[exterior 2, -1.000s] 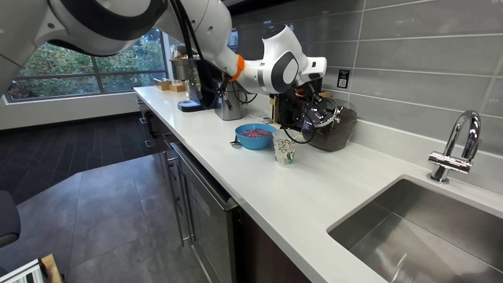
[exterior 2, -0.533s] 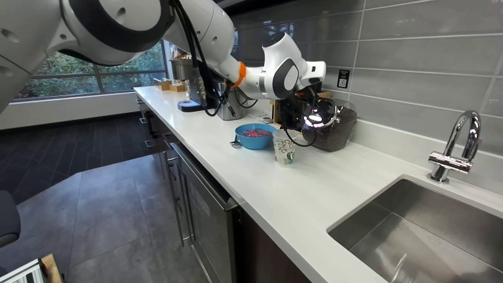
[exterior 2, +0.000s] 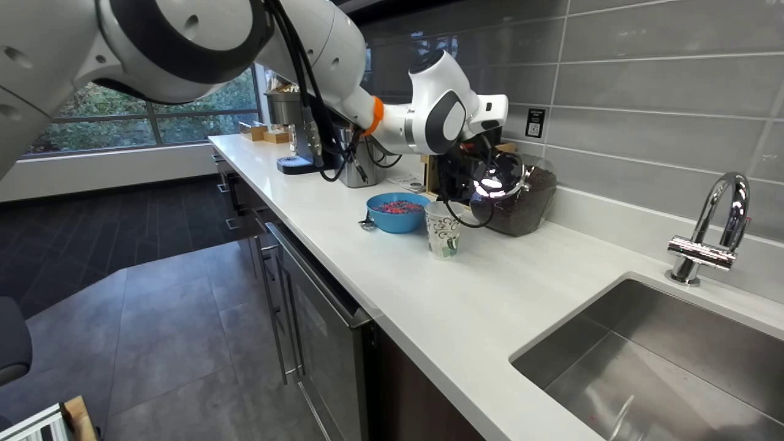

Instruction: Place the lid on the jar

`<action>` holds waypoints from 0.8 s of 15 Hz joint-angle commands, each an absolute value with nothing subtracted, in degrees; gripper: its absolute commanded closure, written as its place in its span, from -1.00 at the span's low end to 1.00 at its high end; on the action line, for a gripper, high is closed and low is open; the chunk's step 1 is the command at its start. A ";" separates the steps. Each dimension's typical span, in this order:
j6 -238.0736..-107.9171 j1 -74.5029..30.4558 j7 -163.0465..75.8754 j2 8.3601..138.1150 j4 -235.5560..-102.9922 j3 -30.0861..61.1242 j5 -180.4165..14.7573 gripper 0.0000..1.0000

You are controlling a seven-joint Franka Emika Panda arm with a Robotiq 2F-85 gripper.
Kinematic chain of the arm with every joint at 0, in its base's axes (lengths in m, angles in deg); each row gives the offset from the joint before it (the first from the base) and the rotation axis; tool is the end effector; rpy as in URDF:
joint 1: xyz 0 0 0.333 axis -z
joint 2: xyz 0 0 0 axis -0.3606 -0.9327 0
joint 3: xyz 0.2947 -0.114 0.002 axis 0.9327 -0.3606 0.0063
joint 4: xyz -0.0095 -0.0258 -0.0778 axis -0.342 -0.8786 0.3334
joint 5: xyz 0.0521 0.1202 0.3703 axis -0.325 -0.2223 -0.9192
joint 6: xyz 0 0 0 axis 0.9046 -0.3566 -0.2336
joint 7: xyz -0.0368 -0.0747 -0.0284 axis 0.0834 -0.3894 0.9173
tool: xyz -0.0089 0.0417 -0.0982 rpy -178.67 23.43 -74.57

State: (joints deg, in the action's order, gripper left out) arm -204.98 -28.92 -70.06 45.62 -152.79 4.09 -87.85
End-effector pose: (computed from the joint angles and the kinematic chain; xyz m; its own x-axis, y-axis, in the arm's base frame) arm 0.7891 -0.0394 0.3861 0.5420 -0.4565 0.7056 -0.4159 -0.8753 -0.2468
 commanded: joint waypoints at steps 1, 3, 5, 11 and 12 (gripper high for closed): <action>-201.76 -29.62 -69.85 48.97 -155.53 3.58 -87.37 -1.00; -200.58 -31.40 -71.57 51.11 -157.68 0.31 -86.00 -1.00; -200.09 -32.53 -71.15 54.14 -160.30 -1.55 -85.52 -1.00; -188.02 -28.86 -56.83 72.53 -175.14 7.34 -84.82 -1.00; -185.10 -28.89 -56.75 75.18 -177.15 7.18 -82.46 -1.00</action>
